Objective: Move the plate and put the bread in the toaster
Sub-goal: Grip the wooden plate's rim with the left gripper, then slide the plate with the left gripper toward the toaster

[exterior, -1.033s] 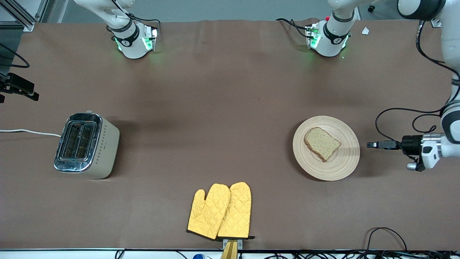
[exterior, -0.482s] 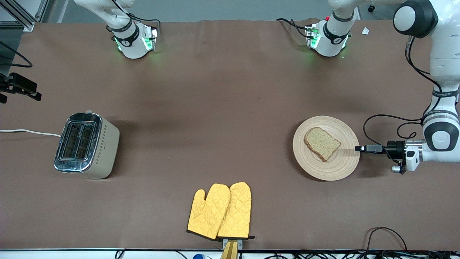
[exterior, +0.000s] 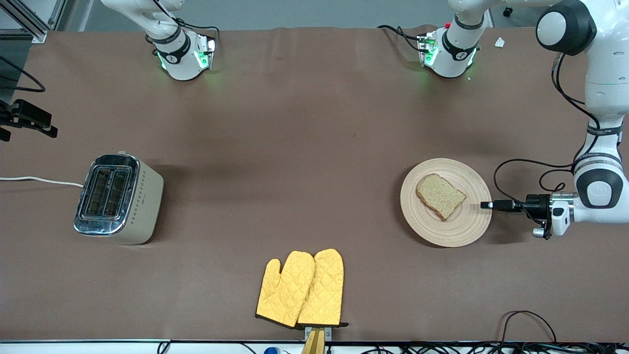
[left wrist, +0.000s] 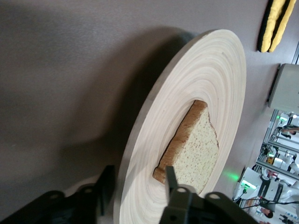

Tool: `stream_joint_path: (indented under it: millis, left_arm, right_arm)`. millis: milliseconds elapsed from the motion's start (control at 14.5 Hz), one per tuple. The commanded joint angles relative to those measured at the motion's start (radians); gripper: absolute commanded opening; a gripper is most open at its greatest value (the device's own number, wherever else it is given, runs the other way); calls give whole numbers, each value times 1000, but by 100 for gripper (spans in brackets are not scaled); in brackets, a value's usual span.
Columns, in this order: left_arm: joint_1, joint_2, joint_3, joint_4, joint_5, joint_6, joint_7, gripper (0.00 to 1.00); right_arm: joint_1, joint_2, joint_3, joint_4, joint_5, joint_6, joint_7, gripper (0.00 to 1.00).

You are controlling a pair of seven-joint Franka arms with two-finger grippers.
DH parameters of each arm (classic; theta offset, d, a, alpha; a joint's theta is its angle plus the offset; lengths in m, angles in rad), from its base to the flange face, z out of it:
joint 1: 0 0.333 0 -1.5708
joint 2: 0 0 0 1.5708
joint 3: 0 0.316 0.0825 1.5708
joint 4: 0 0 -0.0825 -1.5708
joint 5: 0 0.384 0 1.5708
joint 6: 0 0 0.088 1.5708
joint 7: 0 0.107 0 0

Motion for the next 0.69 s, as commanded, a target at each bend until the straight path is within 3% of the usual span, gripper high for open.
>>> stream_joint_path:
  millis: [0,69,207,620]
  left_arm:
    - [0,5,0,9,-16,1,46,24]
    - [0,5,0,9,-16,1,49,21]
    - [0,5,0,9,-16,1,49,2]
    - [-5,-15,-32,38,-16,-3,64,0]
  right_arm:
    - [7,-7,-4,1,9,-5,0,100]
    - [6,-7,-4,1,9,-5,-1,100]
    - [3,-6,-4,1,9,-2,-3,100]
    - [6,-6,-4,1,9,-5,-6,100]
